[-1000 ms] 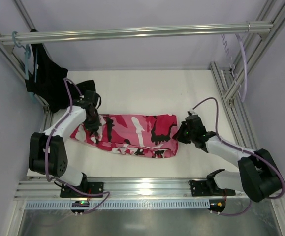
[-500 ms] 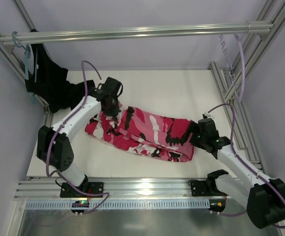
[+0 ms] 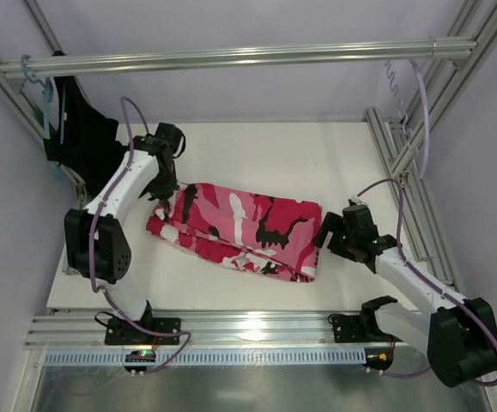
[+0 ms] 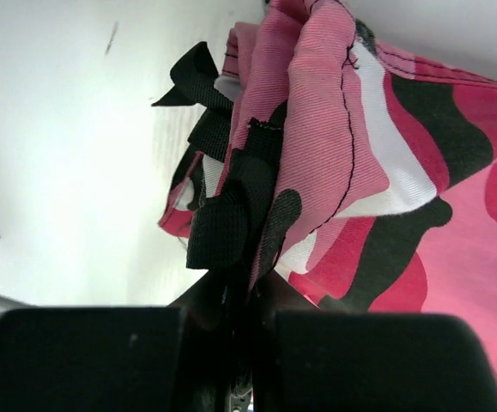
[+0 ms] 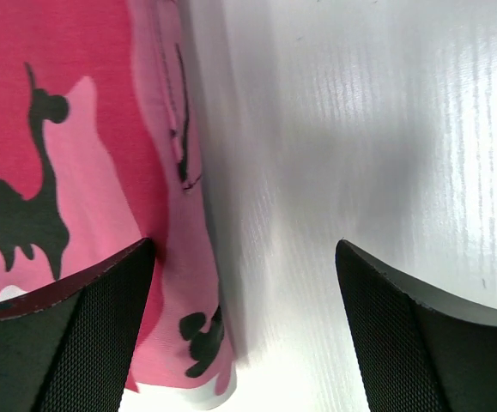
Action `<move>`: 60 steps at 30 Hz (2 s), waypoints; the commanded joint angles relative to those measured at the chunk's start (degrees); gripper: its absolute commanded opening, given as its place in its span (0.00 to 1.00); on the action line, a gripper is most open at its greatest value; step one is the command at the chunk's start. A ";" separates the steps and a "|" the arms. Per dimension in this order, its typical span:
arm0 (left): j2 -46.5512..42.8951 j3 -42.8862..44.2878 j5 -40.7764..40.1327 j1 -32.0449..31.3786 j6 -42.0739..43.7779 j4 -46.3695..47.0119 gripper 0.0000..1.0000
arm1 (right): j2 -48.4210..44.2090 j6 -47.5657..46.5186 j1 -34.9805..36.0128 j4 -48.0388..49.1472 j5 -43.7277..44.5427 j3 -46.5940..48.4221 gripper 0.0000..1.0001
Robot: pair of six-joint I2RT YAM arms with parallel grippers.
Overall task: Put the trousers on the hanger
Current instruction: Fold the trousers
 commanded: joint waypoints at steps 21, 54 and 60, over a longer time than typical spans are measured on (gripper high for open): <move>2.10 1.99 -13.72 7.66 2.04 -7.35 0.55 | 1.22 -6.41 1.76 -2.30 -2.78 7.88 0.79; -6.77 -24.71 22.03 8.54 -5.61 17.07 0.58 | 19.33 -0.07 11.18 9.29 8.38 3.67 0.54; -11.18 -18.86 15.45 5.91 -4.74 12.78 0.62 | 13.88 -5.61 15.10 3.93 -2.05 14.02 0.54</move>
